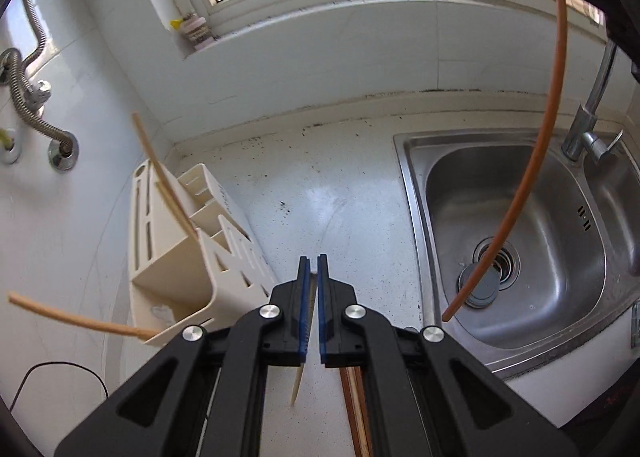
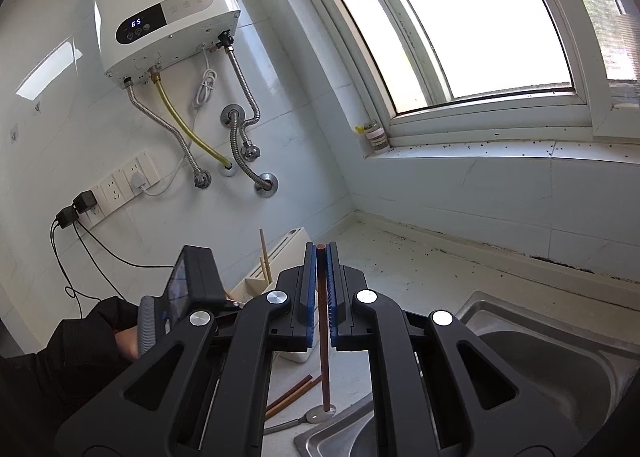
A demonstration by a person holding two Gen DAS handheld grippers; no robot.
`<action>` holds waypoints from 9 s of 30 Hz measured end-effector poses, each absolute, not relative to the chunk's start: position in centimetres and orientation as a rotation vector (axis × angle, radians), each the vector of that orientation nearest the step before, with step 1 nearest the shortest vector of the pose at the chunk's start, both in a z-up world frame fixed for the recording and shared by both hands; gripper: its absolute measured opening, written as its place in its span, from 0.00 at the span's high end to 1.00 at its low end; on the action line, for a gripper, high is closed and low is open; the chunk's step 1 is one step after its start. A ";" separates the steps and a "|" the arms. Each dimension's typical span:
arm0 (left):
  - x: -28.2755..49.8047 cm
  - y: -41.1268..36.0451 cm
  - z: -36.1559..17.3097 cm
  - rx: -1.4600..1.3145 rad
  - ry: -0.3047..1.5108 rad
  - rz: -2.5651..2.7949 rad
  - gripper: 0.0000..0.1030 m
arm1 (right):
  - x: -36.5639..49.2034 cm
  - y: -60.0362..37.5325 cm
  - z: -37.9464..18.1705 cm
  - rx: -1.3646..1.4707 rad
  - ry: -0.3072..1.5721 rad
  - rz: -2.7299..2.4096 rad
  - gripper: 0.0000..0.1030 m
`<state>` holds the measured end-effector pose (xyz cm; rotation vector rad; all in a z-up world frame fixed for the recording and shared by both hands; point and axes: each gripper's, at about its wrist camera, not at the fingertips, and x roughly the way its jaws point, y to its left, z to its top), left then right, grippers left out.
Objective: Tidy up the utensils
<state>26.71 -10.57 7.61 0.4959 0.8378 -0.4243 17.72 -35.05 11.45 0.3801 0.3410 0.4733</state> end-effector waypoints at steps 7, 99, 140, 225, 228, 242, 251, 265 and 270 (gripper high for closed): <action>24.4 -5.6 11.4 0.361 0.744 -0.399 0.98 | 18.5 -30.9 13.3 0.337 0.328 0.489 0.95; 28.0 -5.6 -7.2 1.176 0.979 -1.090 0.96 | 18.0 -30.4 10.3 0.333 0.453 0.381 0.95; 18.1 0.4 8.4 0.528 0.587 -0.859 1.00 | 17.3 -25.4 15.6 0.257 0.351 0.544 0.95; 20.1 -0.1 13.1 0.064 0.305 -0.494 0.96 | 17.6 -27.3 18.9 0.263 0.260 0.529 0.95; 21.0 1.1 14.0 0.001 0.226 -0.420 0.96 | 18.6 -26.1 20.6 0.250 0.232 0.561 0.95; 24.3 2.0 15.1 -0.096 -0.081 -0.209 0.96 | 24.8 -20.8 23.8 0.190 0.170 0.587 0.95; 23.7 0.2 13.0 -0.038 -0.203 -0.114 0.96 | 28.3 -19.4 22.5 0.170 0.207 0.591 0.95; 23.0 -3.1 8.1 0.155 -0.219 -0.027 0.96 | 28.8 -20.1 19.5 0.156 0.295 0.608 0.95; 23.3 -2.3 7.3 0.126 -0.157 -0.028 0.96 | 28.8 -20.2 18.8 0.167 0.321 0.617 0.95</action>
